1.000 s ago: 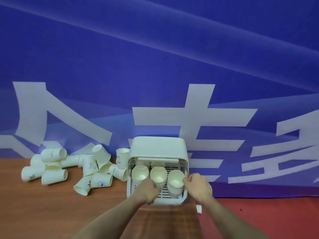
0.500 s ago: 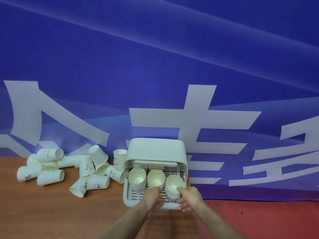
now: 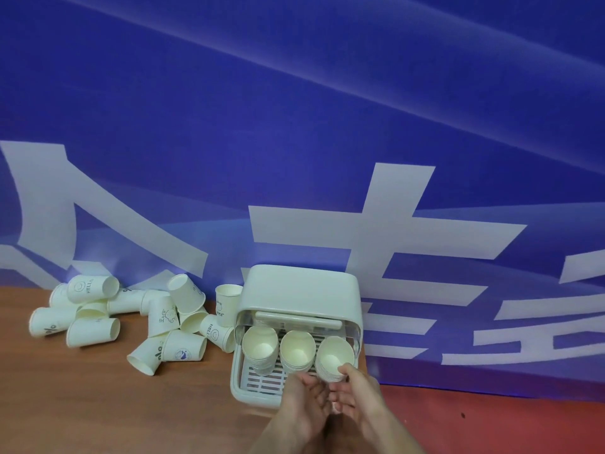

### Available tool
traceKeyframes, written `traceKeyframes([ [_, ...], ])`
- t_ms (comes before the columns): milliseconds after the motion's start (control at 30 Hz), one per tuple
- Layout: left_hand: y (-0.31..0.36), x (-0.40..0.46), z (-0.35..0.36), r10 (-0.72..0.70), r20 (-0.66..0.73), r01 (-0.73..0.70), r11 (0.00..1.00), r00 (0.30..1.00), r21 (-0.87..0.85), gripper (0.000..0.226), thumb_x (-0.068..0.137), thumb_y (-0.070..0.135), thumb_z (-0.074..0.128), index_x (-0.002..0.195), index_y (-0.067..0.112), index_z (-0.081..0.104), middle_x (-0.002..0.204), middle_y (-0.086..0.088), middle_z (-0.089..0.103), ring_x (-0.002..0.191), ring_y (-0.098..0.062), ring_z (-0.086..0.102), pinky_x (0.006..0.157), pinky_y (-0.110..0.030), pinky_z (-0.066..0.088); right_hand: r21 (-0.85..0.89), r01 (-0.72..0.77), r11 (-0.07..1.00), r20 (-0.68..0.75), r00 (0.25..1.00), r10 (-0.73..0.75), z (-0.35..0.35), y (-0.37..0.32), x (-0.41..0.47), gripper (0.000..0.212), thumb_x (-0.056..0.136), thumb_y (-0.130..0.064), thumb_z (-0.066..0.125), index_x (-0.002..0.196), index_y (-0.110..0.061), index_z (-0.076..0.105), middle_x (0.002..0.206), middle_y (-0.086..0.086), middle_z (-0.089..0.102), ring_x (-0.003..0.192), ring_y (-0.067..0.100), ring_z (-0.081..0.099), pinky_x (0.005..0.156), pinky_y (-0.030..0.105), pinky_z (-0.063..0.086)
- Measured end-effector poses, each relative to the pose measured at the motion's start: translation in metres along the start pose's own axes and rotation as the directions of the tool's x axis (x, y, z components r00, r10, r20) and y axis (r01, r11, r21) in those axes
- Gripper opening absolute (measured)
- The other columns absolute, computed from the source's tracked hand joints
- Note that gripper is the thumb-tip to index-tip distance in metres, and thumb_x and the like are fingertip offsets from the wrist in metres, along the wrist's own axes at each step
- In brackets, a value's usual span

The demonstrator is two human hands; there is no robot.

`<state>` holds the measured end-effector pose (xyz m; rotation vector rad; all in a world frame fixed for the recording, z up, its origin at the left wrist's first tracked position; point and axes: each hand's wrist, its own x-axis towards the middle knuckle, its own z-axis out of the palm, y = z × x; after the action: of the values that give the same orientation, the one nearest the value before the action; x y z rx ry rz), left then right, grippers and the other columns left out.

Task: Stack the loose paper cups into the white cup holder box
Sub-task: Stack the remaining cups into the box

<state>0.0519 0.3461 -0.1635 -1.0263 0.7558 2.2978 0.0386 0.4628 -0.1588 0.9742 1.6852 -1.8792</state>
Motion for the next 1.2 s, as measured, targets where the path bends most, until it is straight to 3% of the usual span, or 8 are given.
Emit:
traceKeyframes([
  [133, -0.003, 0.012, 0.0, -0.006, 0.026, 0.008, 0.996, 1.0, -0.088, 0.022, 0.077, 0.005, 0.035, 0.089, 0.004, 0.054, 0.069, -0.011, 0.059, 0.057, -0.02, 0.045, 0.056, -0.029, 0.036, 0.088, 0.014, 0.996, 0.006, 1.0, -0.015, 0.01, -0.008, 0.007, 0.02, 0.087, -0.013, 0.062, 0.098, 0.004, 0.061, 0.073, 0.022, 0.068, 0.052, 0.026, 0.057, 0.048, 0.028, 0.043],
  [267, 0.004, 0.019, 0.007, -0.008, 0.049, 0.013, 0.994, 0.999, -0.104, 0.024, 0.077, 0.005, 0.037, 0.082, 0.007, 0.06, 0.065, -0.004, 0.053, 0.051, -0.014, 0.044, 0.048, -0.023, 0.037, 0.12, 0.025, 0.992, -0.002, 1.0, -0.025, 0.019, -0.013, 0.018, 0.021, 0.087, -0.015, 0.063, 0.099, 0.002, 0.063, 0.078, 0.022, 0.071, 0.055, 0.026, 0.061, 0.05, 0.028, 0.047],
  [467, 0.002, 0.04, 0.016, 0.03, -0.002, -0.03, 0.989, 1.0, -0.143, 0.017, 0.087, 0.011, 0.043, 0.084, 0.012, 0.06, 0.064, 0.002, 0.054, 0.051, -0.008, 0.041, 0.057, -0.023, 0.03, 0.191, 0.062, 0.98, -0.044, 0.998, -0.055, 0.036, -0.017, 0.028, 0.015, 0.089, -0.015, 0.063, 0.097, -0.001, 0.063, 0.08, 0.022, 0.072, 0.056, 0.026, 0.059, 0.051, 0.029, 0.042],
  [633, 0.003, 0.047, 0.026, 0.011, -0.041, -0.017, 0.988, 0.999, -0.154, 0.036, 0.093, 0.029, 0.052, 0.061, 0.019, 0.065, 0.055, 0.007, 0.047, 0.044, -0.006, 0.037, 0.056, -0.025, 0.023, 0.181, 0.101, 0.978, -0.088, 0.992, -0.086, 0.042, -0.017, 0.039, 0.024, 0.092, -0.024, 0.063, 0.099, -0.001, 0.065, 0.074, 0.011, 0.074, 0.048, 0.018, 0.057, 0.043, 0.022, 0.039],
  [867, 0.007, 0.048, 0.033, 0.02, -0.097, -0.031, 0.994, 0.995, -0.109, 0.027, 0.1, 0.029, 0.047, 0.08, 0.018, 0.061, 0.058, 0.004, 0.052, 0.057, -0.011, 0.041, 0.061, -0.027, 0.032, 0.133, 0.113, 0.985, -0.097, 0.99, -0.101, 0.045, -0.015, 0.046, 0.031, 0.094, -0.027, 0.057, 0.092, 0.0, 0.072, 0.067, 0.018, 0.064, 0.05, 0.018, 0.052, 0.044, 0.02, 0.034],
  [1033, 0.005, 0.05, 0.029, 0.023, -0.1, -0.025, 0.999, 0.995, -0.021, 0.025, 0.1, 0.031, 0.044, 0.087, 0.019, 0.062, 0.06, 0.006, 0.053, 0.055, -0.008, 0.039, 0.056, -0.027, 0.027, 0.103, 0.086, 0.991, -0.038, 0.996, -0.082, 0.04, -0.015, 0.046, 0.026, 0.091, -0.029, 0.061, 0.096, -0.006, 0.072, 0.078, 0.013, 0.073, 0.055, 0.019, 0.055, 0.046, 0.023, 0.035],
  [1133, 0.003, 0.051, 0.02, 0.057, -0.104, -0.054, 0.998, 0.993, 0.03, 0.026, 0.101, 0.025, 0.043, 0.095, 0.017, 0.066, 0.062, 0.005, 0.058, 0.051, -0.006, 0.045, 0.058, -0.025, 0.033, 0.144, 0.094, 0.985, 0.01, 0.995, -0.096, 0.034, -0.008, 0.047, 0.03, 0.091, -0.037, 0.063, 0.104, -0.011, 0.068, 0.096, 0.008, 0.075, 0.068, 0.025, 0.064, 0.053, 0.028, 0.044],
  [1200, 0.002, 0.048, 0.013, 0.055, -0.102, -0.051, 0.998, 0.993, 0.04, 0.025, 0.101, 0.021, 0.043, 0.093, 0.015, 0.065, 0.063, 0.004, 0.056, 0.046, -0.005, 0.045, 0.052, -0.021, 0.036, 0.16, 0.099, 0.982, 0.011, 0.995, -0.102, 0.03, -0.005, 0.041, 0.027, 0.089, -0.036, 0.067, 0.104, -0.013, 0.066, 0.096, 0.008, 0.075, 0.065, 0.027, 0.064, 0.055, 0.03, 0.046],
])
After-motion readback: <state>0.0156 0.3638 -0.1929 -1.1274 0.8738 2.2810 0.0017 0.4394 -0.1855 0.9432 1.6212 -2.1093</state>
